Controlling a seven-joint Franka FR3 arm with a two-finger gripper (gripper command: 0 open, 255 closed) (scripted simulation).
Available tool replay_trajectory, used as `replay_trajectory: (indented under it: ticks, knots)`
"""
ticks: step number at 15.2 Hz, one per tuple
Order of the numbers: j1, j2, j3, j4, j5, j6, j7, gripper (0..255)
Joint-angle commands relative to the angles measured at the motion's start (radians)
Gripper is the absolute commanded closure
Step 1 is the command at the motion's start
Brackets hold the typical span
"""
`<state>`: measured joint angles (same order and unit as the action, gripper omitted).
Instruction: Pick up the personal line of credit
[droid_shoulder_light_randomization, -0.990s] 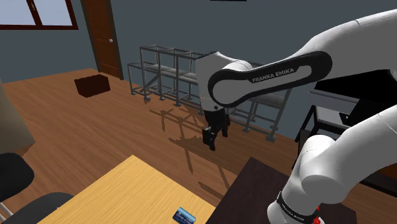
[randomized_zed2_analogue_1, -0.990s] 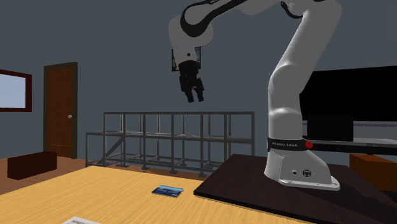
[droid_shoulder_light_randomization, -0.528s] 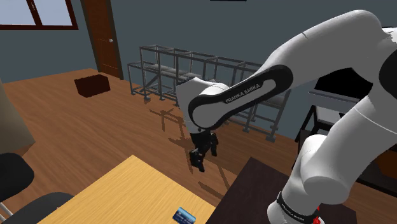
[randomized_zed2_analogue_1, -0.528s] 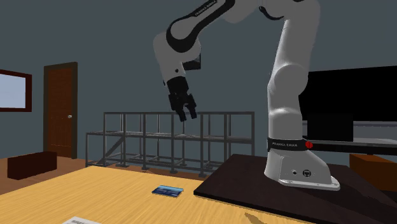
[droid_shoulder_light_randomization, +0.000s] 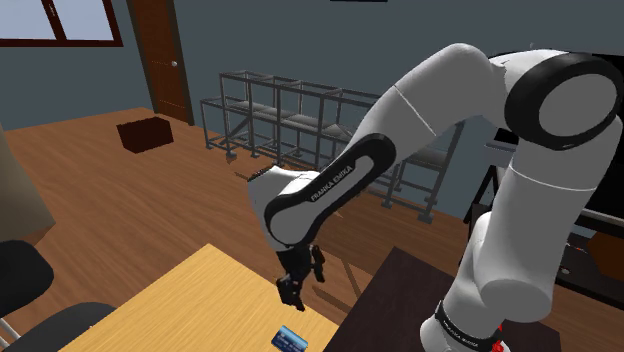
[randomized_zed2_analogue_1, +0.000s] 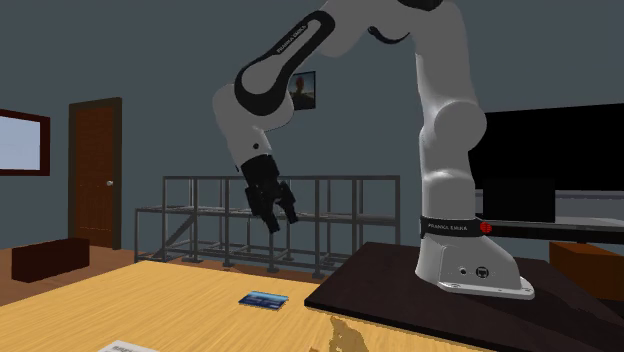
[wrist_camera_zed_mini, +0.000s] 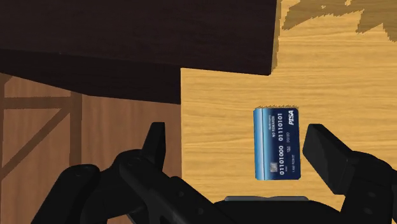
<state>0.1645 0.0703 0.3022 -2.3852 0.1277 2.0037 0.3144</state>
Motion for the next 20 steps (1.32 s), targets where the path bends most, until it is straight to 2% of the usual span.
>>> replay_trajectory:
  ticks: [1, 7, 16, 17, 20]
  knots:
    - [0.017, 0.079, 0.015, 0.025, 0.009, 0.027, 0.014, 0]
    - [0.068, 0.301, 0.044, 0.128, 0.019, 0.073, 0.042, 0]
    - [0.082, 0.400, 0.027, 0.140, -0.006, 0.156, 0.045, 0]
    - [0.083, 0.401, 0.027, 0.142, -0.006, 0.156, 0.045, 255]
    - [0.083, 0.401, 0.027, 0.142, -0.006, 0.155, 0.045, 255]
